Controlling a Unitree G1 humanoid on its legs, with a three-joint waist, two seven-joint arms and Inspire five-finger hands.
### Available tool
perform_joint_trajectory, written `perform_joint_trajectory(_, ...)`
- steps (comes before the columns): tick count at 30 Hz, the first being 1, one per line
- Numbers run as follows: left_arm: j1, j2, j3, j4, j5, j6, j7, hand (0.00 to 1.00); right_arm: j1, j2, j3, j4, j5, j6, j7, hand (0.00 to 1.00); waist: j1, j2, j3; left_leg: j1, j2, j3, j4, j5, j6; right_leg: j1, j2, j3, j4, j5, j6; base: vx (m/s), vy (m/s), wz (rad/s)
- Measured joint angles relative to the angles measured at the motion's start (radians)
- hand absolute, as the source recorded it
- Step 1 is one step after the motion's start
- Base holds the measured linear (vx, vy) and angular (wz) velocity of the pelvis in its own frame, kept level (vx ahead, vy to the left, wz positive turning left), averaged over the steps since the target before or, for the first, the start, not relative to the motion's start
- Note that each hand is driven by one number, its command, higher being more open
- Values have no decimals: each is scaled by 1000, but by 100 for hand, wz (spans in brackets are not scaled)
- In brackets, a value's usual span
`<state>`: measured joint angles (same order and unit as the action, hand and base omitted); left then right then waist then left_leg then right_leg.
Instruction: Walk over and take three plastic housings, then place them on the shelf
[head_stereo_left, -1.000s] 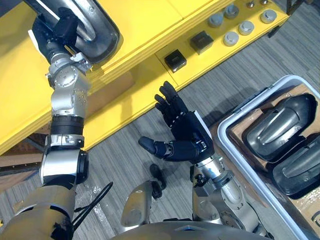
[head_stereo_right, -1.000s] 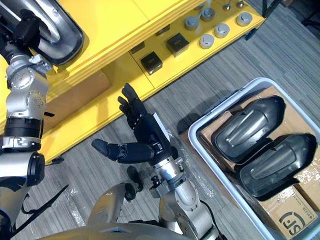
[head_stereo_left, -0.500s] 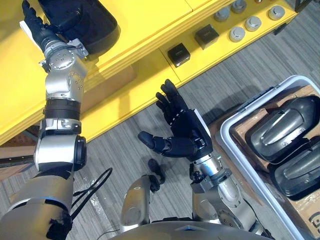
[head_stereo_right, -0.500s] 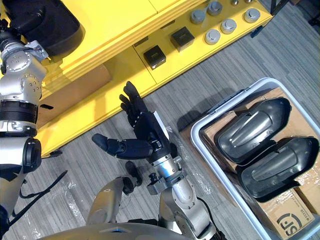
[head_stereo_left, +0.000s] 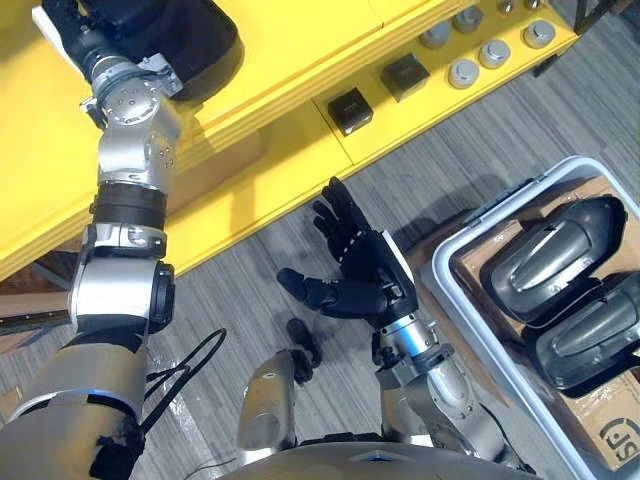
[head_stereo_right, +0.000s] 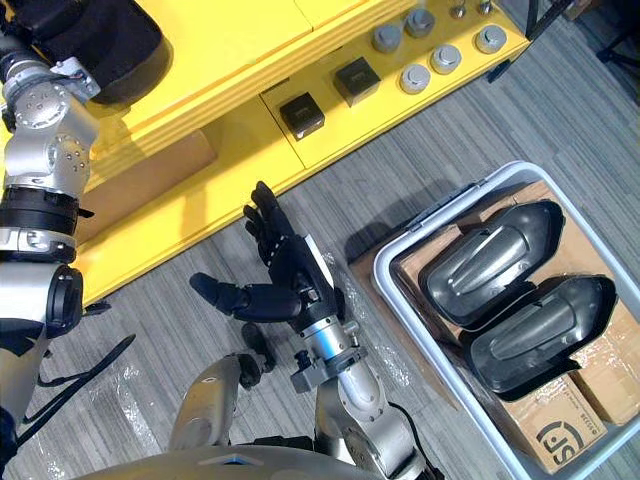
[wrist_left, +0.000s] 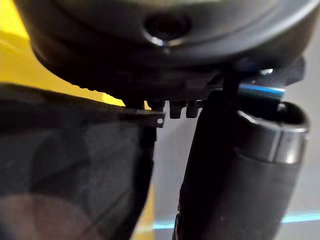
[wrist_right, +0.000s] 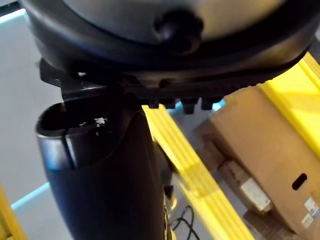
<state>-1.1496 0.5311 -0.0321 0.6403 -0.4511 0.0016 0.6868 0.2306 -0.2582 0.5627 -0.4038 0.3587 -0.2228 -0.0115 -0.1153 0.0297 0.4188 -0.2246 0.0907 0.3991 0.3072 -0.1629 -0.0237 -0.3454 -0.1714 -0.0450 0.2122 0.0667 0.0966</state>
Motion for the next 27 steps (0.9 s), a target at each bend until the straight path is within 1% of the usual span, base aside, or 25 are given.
perform_joint_trajectory(1, -3, 1, -5, -12, 24, -1, 5, 100, 7, 0, 0, 0, 0, -4, 1, 100, -2, -1, 1, 14, -2, -1, -8, 2, 0, 14, 0, -2, -8, 0, 0, 70, 1, 1)
perform_joint_trajectory(2, -9, 13, -19, -29, 71, -4, 14, 100, 19, 0, -1, 0, 1, -9, 1, 100, -5, -2, 1, 42, -10, -4, -29, 7, 0, 40, -2, -4, -21, 0, 0, 43, 8, -2)
perform_joint_trajectory(3, -19, 35, -29, -34, 75, -15, 22, 100, 20, 1, -1, 4, 1, -10, 1, 100, -10, -2, 1, 58, -13, -5, -41, 10, -2, 53, -2, -4, -27, 0, 1, 58, 11, -3)
perform_joint_trajectory(4, -26, 60, -29, -41, 79, -26, 28, 100, 19, 2, -1, 13, 1, -15, 1, 100, -16, -2, 1, 72, -17, -6, -53, 14, -2, 65, -1, -5, -32, 0, 1, 41, 2, -1)
perform_joint_trajectory(5, -28, 102, -29, -53, 93, -35, 32, 100, 17, 3, -2, 30, 1, -27, -1, 100, -25, -1, 0, 90, -22, -10, -73, 21, -1, 81, 0, -7, -44, 1, 2, 48, -6, 1)
perform_joint_trajectory(6, -28, 144, -30, -53, 109, -50, 32, 100, 7, 1, -4, 49, -2, -37, -7, 100, -28, 0, -2, 111, -28, -15, -98, 32, -2, 98, -3, -9, -59, 2, 4, 44, -6, 1)
perform_joint_trajectory(7, -28, 164, -30, -53, 109, -56, 31, 100, 4, -1, -4, 55, -2, -38, -11, 100, -28, 1, -2, 120, -29, -17, -107, 36, -2, 108, -2, -10, -69, 6, 4, 43, -4, 4)
perform_joint_trajectory(8, -28, 198, -30, -44, 109, -70, 29, 100, -4, -4, -4, 67, -36, -38, -30, 100, -28, 2, -3, 137, -29, -22, -126, 44, -3, 132, 1, -18, -95, 14, 2, 38, -7, 10)
perform_joint_trajectory(10, -27, 235, -27, -21, 114, -89, 25, 100, -33, -4, -10, 92, -86, -39, -76, 100, -25, 3, -5, 168, -32, -44, -160, 62, -6, 184, 3, -47, -141, 27, 0, 39, -25, 27)
perform_joint_trajectory(12, 14, 244, 14, -13, 151, -91, 28, 100, -70, -4, -32, 122, -123, -40, -113, 100, -19, 4, -32, 177, -33, -55, -183, 72, -8, 210, 7, -64, -183, 41, 0, 35, -26, 20)
perform_joint_trajectory(13, 69, 244, 55, -19, 168, -103, 34, 100, -91, -4, -43, 142, -133, -40, -128, 100, -14, 4, -52, 188, -33, -55, -194, 74, -10, 227, 11, -65, -208, 50, 0, 70, -35, -3)
perform_joint_trajectory(14, 170, 236, 110, -33, 195, -120, 38, 100, -106, -2, -67, 164, -147, -41, -143, 100, -8, 4, -76, 207, -33, -56, -200, 74, -11, 259, 17, -66, -241, 58, 1, 81, -34, -7)
perform_joint_trajectory(15, 228, 224, 138, -52, 195, -128, 40, 100, -106, -3, -86, 171, -153, -41, -152, 100, -3, 5, -86, 220, -33, -60, -202, 74, -11, 278, 17, -68, -255, 60, 1, 94, -40, 1)
perform_joint_trajectory(16, 352, 178, 202, -132, 189, -134, 44, 100, -103, -4, -142, 184, -157, -42, -163, 100, 5, 5, -104, 248, -33, -74, -207, 74, -11, 319, 22, -85, -276, 61, 2, 96, -39, 20)
perform_joint_trajectory(17, 484, 108, 264, -247, 189, -142, 52, 100, -101, -5, -214, 201, -155, -43, -167, 100, 11, 5, -129, 269, -33, -90, -216, 74, -11, 350, 24, -102, -287, 61, 2, 111, -43, 27)
perform_joint_trajectory(18, 577, 51, 294, -332, 194, -156, 59, 100, -102, -7, -279, 212, -150, -43, -167, 100, 26, 5, -150, 281, -32, -98, -226, 73, -12, 360, 27, -112, -289, 61, 2, 87, -25, 24)
perform_joint_trajectory(19, 629, 13, 305, -384, 199, -163, 64, 100, -102, -9, -325, 213, -141, -43, -167, 100, 33, 5, -159, 289, -30, -102, -228, 73, -12, 370, 28, -117, -289, 61, 2, 61, -3, 22)
perform_joint_trajectory(21, 824, -135, 348, -580, 216, -184, 54, 100, -133, -11, -477, 213, -64, -43, -164, 100, 54, 0, -178, 323, -31, -132, -231, 72, -13, 419, 28, -147, -289, 61, 2, 30, 19, 32)
perform_joint_trajectory(22, 873, -174, 349, -623, 216, -192, 47, 100, -140, -11, -505, 213, -47, -45, -164, 100, 60, -1, -192, 327, -31, -138, -233, 72, -13, 424, 27, -152, -289, 61, 2, 14, 30, 32)
perform_joint_trajectory(23, 974, -245, 346, -709, 226, -203, 29, 100, -159, -11, -538, 213, -21, -45, -162, 100, 64, -2, -218, 338, -33, -151, -243, 72, -13, 438, 27, -164, -289, 61, 2, -5, 26, 31)
perform_joint_trajectory(24, 1055, -299, 336, -772, 231, -211, 5, 100, -173, -9, -552, 213, -3, -45, -149, 100, 69, -5, -242, 341, -34, -163, -244, 72, -13, 447, 26, -176, -289, 61, 2, -12, 30, 29)
perform_joint_trajectory(25, 1086, -320, 331, -796, 231, -213, -10, 100, -178, -9, -554, 212, 7, -45, -140, 100, 76, -7, -251, 342, -35, -167, -244, 72, -13, 450, 25, -178, -289, 61, 2, -44, 17, 24)
perform_joint_trajectory(26, 1133, -350, 317, -834, 230, -218, -46, 100, -182, -8, -556, 212, 9, -39, -118, 100, 89, -12, -264, 342, -35, -175, -244, 72, -13, 455, 24, -186, -289, 61, 2, -79, 1, 24)
perform_joint_trajectory(27, 1176, -372, 300, -872, 225, -222, -104, 100, -186, -5, -551, 211, 9, -16, -96, 100, 93, -15, -273, 338, -36, -189, -247, 72, -13, 457, 23, -201, -289, 60, 2, -96, -6, 25)
